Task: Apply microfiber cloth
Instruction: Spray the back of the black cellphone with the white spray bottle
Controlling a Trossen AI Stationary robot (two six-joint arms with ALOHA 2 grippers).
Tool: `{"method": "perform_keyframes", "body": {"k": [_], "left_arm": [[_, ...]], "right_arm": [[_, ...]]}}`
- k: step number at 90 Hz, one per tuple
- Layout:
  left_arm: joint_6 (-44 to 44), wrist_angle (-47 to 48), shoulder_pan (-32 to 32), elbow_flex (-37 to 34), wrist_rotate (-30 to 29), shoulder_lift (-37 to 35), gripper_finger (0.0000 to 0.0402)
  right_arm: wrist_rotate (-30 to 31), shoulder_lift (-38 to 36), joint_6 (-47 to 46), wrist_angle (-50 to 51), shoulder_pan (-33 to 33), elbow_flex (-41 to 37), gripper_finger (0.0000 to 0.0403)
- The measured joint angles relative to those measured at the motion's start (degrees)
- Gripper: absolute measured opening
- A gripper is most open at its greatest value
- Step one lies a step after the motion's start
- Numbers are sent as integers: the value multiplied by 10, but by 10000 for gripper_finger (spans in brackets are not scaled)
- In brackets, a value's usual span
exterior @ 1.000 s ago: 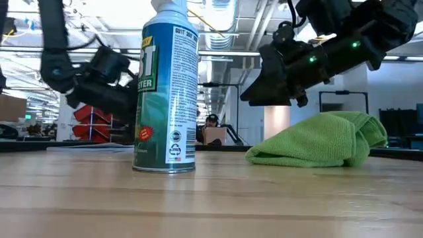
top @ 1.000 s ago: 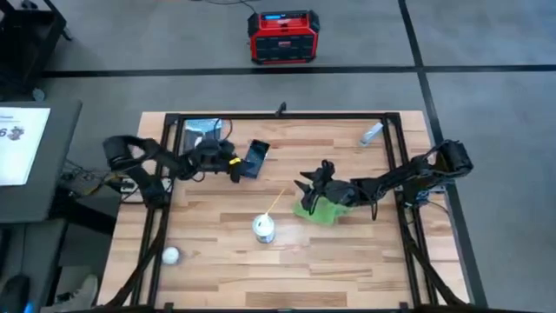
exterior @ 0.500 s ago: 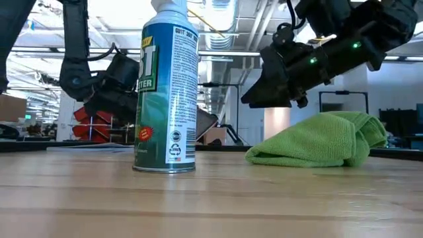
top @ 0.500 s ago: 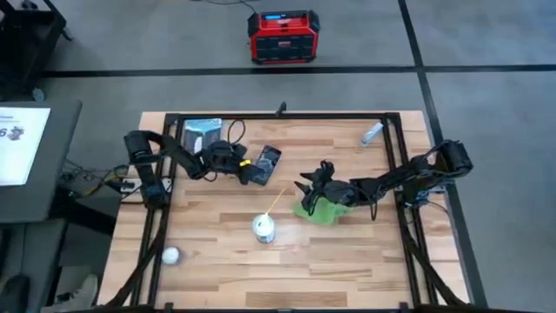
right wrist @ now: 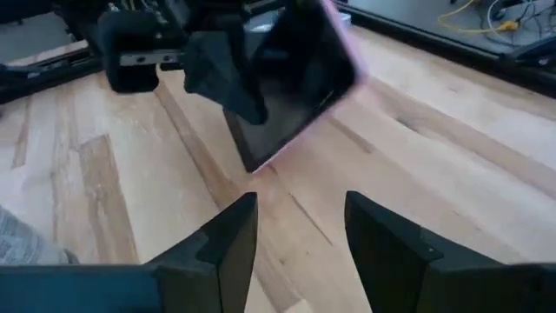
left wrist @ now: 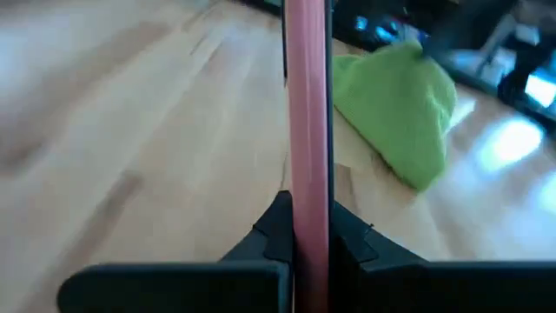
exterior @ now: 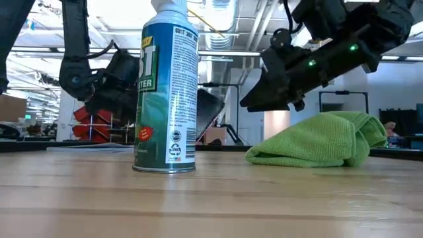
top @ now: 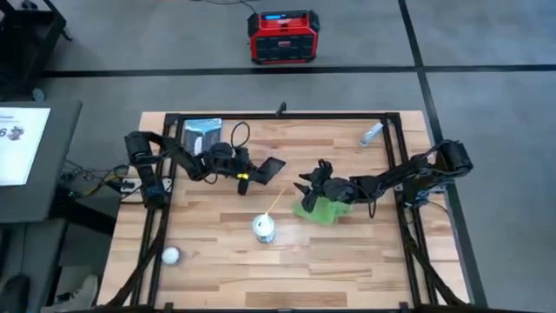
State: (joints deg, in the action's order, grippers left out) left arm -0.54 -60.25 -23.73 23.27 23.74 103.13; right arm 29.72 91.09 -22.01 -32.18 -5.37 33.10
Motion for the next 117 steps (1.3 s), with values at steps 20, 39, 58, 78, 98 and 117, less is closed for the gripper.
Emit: {"method": "perform_keyframes", "body": {"k": [20,39,58,78,98,117], "left_arm": [[-238,-2,0,0,-46,0,5],[-370,14,-18,-1,-163,-18,5],[-508,7,-35,-1,-213,-57,5],[-631,6,-30,-1,-228,-106,4],[-783,36,0,5,-316,-176,4],[-898,124,28,51,-400,-238,4]], "right_arm": [[-21,0,-7,-30,19,0,159],[-45,0,1,-43,26,0,159],[-47,0,19,-54,37,0,159],[-98,0,60,-115,72,0,159],[-178,-3,65,-156,112,0,159],[-179,-54,65,-155,133,0,159]]}}
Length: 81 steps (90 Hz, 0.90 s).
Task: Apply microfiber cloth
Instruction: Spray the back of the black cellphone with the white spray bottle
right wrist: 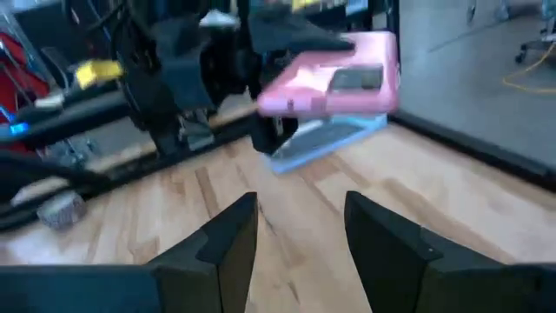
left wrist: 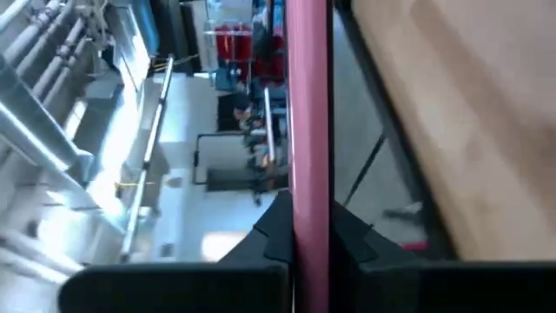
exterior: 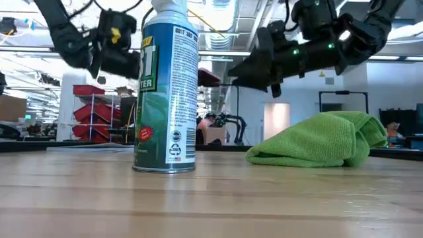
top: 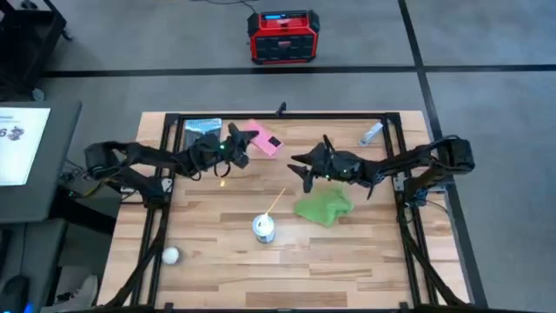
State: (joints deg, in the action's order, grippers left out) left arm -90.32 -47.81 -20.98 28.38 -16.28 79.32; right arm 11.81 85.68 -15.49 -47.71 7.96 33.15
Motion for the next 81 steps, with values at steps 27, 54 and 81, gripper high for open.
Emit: {"method": "perform_keyframes", "body": {"k": [27,54,81], "left_arm": [[-56,152,14,63,-49,-5,4],[-244,135,54,83,-155,-5,4],[-241,116,142,87,-154,-25,4]], "right_arm": [[-26,-50,-19,72,50,0,159],[-135,-61,-27,83,81,0,159],[-209,-114,-26,92,104,0,159]]}}
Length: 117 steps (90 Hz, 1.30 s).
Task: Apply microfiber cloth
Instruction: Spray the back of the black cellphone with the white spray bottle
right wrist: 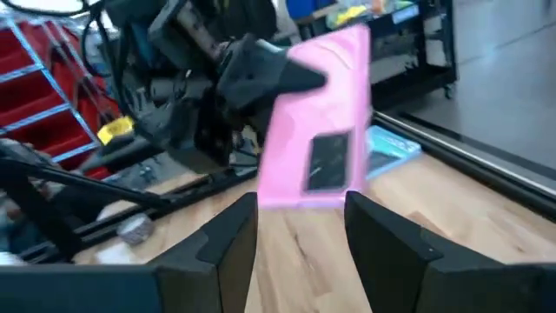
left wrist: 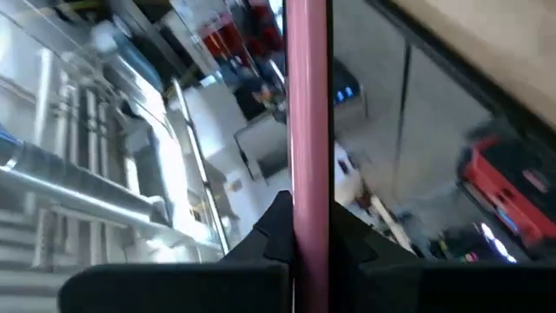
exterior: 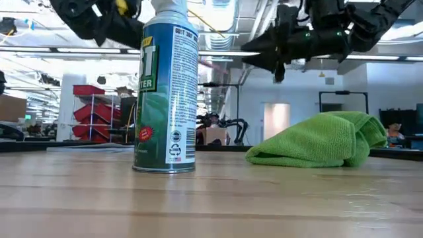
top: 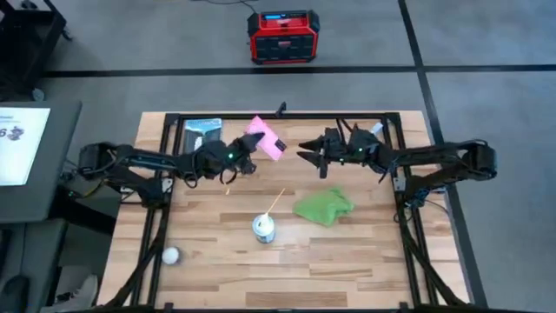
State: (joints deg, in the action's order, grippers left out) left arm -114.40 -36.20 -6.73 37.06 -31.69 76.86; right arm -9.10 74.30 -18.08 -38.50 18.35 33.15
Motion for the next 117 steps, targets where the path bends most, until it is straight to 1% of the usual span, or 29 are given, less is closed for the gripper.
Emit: {"method": "perform_keyframes", "body": {"k": [12,21,28,45,53,65,73,81,98,107,117], "left_arm": [[8,-11,45,0,2,-16,4],[12,-12,69,0,17,-21,4],[-3,-13,81,-1,24,-20,4],[-75,-19,88,-1,29,-7,4],[-90,-23,89,-1,29,-8,4],[-115,-39,88,-2,28,-7,4],[-146,-52,83,-1,30,-8,4],[-143,-47,72,3,32,-7,4],[-154,-47,55,17,30,-8,4],[-163,-50,54,20,29,-8,4],[-178,-71,55,21,37,-8,4]], "right_arm": [[-41,-15,-10,19,15,0,159],[-93,-14,-30,28,23,0,159],[-131,-14,-39,26,26,0,159],[-176,-14,-66,23,28,0,159],[-183,-14,-70,21,31,0,159],[-194,-13,-74,-7,31,2,159],[-195,-4,-74,-4,31,20,159],[-198,19,-70,-5,26,51,159],[-232,74,-44,50,37,118,159],[-235,79,-16,70,50,139,159],[-235,73,-13,76,70,145,159]]}}
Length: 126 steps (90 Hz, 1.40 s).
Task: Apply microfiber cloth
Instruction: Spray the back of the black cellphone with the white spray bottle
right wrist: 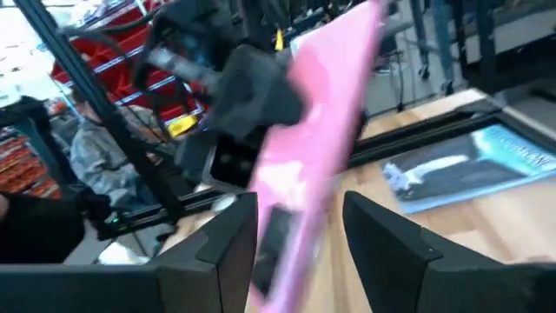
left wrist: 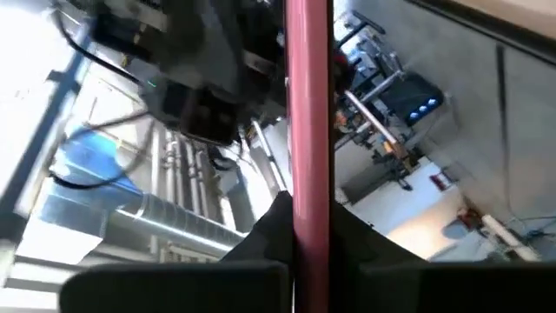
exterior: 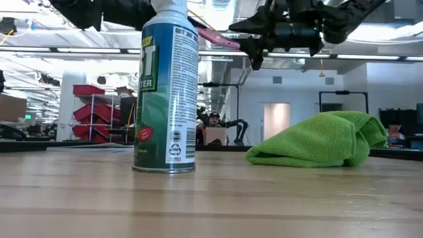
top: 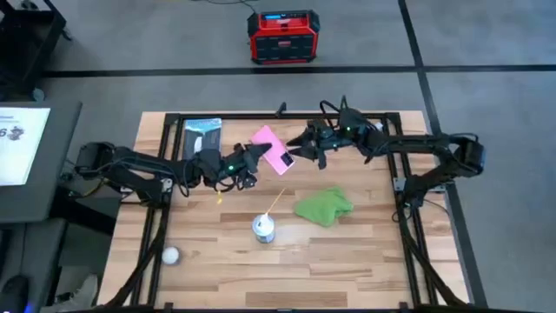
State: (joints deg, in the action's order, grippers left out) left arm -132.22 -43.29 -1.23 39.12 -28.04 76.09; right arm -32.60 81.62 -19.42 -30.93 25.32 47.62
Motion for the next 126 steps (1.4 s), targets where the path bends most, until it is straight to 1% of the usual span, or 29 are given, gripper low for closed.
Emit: {"method": "perform_keyframes", "body": {"k": [7,17,33,56,66,73,98,108,119,126], "left_arm": [[-1,-9,-1,1,1,0,4],[-3,-9,-3,1,1,0,4],[-7,-7,-18,1,33,0,4],[1,-6,-23,10,50,0,5],[26,26,-24,23,54,0,6],[39,41,-26,29,55,0,6],[35,44,-31,29,55,0,3],[33,45,-36,29,71,0,3],[30,49,-37,29,73,0,2],[35,48,-37,29,73,0,2]], "right_arm": [[-3,-4,-4,-5,13,5,159],[-33,-2,-20,-3,27,5,159],[-49,-1,-26,-3,21,5,159],[-50,-1,-26,-4,16,5,159],[-50,-1,-26,-8,11,6,158],[-50,-1,-26,-4,5,11,154],[-51,-1,-26,7,-1,23,134],[-51,11,-30,7,-1,23,133],[-53,38,-40,6,-1,32,133],[-69,55,-41,3,-1,47,133]]}}
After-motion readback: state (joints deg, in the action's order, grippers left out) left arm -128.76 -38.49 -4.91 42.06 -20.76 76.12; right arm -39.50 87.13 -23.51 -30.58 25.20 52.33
